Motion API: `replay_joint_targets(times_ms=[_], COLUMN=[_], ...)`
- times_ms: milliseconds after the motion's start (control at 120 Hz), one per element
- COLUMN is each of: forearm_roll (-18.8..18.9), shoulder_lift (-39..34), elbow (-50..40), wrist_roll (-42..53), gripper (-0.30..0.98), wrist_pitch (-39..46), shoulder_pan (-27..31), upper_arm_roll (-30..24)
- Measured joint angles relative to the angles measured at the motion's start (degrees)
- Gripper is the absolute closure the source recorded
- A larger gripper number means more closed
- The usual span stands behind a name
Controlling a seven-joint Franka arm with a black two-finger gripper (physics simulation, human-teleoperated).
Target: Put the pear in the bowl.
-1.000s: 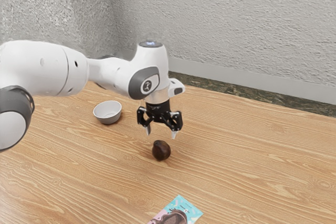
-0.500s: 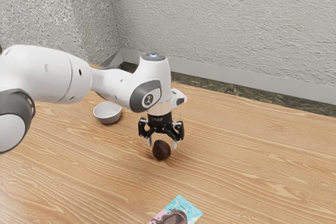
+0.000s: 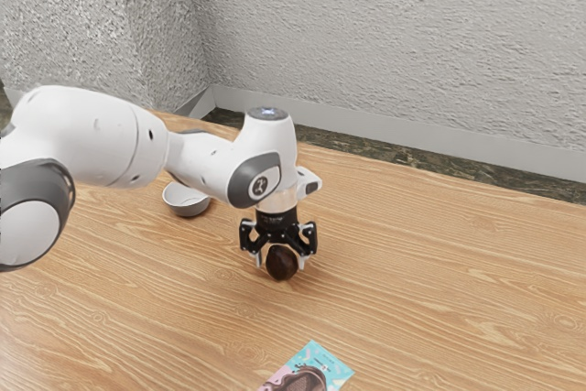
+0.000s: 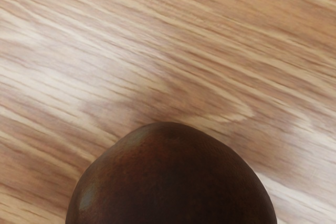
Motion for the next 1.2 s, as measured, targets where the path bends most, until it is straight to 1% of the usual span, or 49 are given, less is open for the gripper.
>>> replay_joint_targets(times_ms=[100,358,700,867,1200], forearm_roll=[-0.1,-0.1,0.1,0.2,1.6], shoulder_lift=[0.4,0.9,-0.3,-2.5,-3.5], elbow=[0.0,0.0,0.0,0.0,3.7], wrist_roll=[-0.4,-1.1,-2.0,-2.5,-3.1], gripper=[0.1,0.22,0.29,0.31,0.32], wrist_pitch=[0.3,1.1,1.6,1.4,1.8], shoulder_pan=[0.0,0.1,0.3,4.7,18.1], upper_arm_roll=[0.0,0.0,0.0,0.0,0.1])
